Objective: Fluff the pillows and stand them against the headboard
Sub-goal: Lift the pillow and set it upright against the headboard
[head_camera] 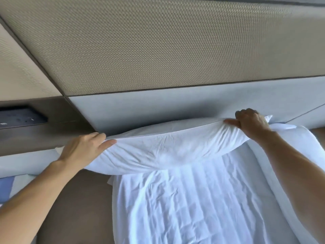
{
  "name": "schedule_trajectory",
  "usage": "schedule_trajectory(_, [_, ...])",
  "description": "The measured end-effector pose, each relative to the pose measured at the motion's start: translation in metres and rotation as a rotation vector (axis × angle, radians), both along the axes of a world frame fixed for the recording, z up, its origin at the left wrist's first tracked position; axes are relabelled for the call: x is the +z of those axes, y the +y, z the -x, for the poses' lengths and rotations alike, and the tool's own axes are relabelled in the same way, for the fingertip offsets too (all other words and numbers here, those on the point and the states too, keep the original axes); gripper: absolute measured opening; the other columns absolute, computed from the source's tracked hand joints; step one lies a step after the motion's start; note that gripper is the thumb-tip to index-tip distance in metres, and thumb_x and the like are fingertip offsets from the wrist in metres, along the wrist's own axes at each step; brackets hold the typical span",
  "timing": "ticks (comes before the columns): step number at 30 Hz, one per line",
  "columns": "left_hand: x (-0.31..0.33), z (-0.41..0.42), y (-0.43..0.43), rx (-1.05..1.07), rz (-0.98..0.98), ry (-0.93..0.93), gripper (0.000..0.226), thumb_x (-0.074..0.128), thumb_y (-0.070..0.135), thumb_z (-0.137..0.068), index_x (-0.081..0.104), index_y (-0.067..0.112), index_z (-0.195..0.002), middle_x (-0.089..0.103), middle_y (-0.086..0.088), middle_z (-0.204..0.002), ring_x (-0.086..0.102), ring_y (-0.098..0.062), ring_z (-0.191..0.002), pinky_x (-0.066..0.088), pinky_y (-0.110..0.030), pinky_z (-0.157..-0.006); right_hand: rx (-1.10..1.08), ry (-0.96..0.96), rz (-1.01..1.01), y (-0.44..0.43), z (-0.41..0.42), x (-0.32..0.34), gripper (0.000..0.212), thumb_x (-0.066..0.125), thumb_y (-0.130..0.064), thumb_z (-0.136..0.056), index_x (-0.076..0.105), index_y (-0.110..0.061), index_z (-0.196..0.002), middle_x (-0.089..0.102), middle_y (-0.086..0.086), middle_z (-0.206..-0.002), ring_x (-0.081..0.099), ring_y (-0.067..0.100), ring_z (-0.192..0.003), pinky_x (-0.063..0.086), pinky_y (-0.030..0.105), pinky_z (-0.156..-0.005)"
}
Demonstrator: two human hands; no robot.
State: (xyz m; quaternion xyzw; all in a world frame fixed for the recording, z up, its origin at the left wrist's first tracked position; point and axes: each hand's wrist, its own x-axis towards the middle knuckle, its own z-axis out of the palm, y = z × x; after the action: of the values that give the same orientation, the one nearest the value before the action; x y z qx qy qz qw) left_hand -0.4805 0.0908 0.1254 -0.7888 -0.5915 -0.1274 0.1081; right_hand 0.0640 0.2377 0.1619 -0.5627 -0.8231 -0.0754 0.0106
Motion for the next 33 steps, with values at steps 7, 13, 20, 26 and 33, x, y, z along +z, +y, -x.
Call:
schedule_trajectory(7, [-0.018,0.003,0.029,-0.007,0.12,0.007,0.058,0.036,0.061,-0.093,0.037,0.014,-0.058,0.036,-0.003,-0.048,0.041,-0.032,-0.038,0.029,-0.028,-0.038,0.008,0.1,-0.083,0.029,0.0,-0.066,0.08,0.023,-0.079,-0.087,0.048,-0.008,-0.061,0.052,0.014,-0.058,0.058,0.039,-0.064,0.044,0.043,-0.067])
schedule_trajectory(13, [-0.001,0.003,0.038,-0.011,0.053,-0.046,0.055,0.038,0.06,-0.094,0.031,0.016,-0.06,0.036,-0.006,-0.048,0.042,-0.032,-0.039,0.03,-0.028,-0.039,0.066,0.168,-0.232,0.039,-0.014,-0.045,0.07,0.039,-0.068,-0.092,0.043,-0.006,-0.059,0.044,0.016,-0.053,0.051,0.039,-0.055,0.042,0.047,-0.064])
schedule_trajectory(20, [-0.015,-0.008,0.045,0.037,0.178,0.045,0.054,0.031,0.063,-0.094,0.036,0.018,-0.065,0.047,-0.003,-0.053,0.054,-0.03,-0.049,0.043,-0.034,-0.041,0.006,0.219,-0.211,0.046,-0.007,-0.068,0.068,0.041,-0.069,-0.089,0.042,-0.007,-0.06,0.046,0.015,-0.056,0.052,0.039,-0.058,0.043,0.047,-0.064])
schedule_trajectory(26, [-0.019,-0.111,0.059,-0.102,0.163,0.049,0.046,0.048,0.058,-0.089,0.062,0.015,-0.094,0.059,-0.004,-0.082,0.058,-0.029,-0.076,0.046,-0.041,-0.066,0.099,0.223,-0.236,0.057,-0.017,-0.076,0.064,0.045,-0.067,-0.09,0.043,-0.009,-0.062,0.047,0.014,-0.056,0.053,0.038,-0.058,0.043,0.046,-0.064])
schedule_trajectory(33, [-0.029,-0.189,0.103,-0.207,0.226,0.02,0.026,0.082,0.007,-0.066,0.056,0.012,-0.065,0.054,-0.004,-0.062,0.057,-0.029,-0.049,0.045,-0.03,-0.04,0.064,0.28,-0.167,0.041,-0.001,-0.07,0.067,0.042,-0.075,-0.087,0.055,-0.01,-0.073,0.057,0.012,-0.071,0.059,0.037,-0.072,0.046,0.046,-0.07])
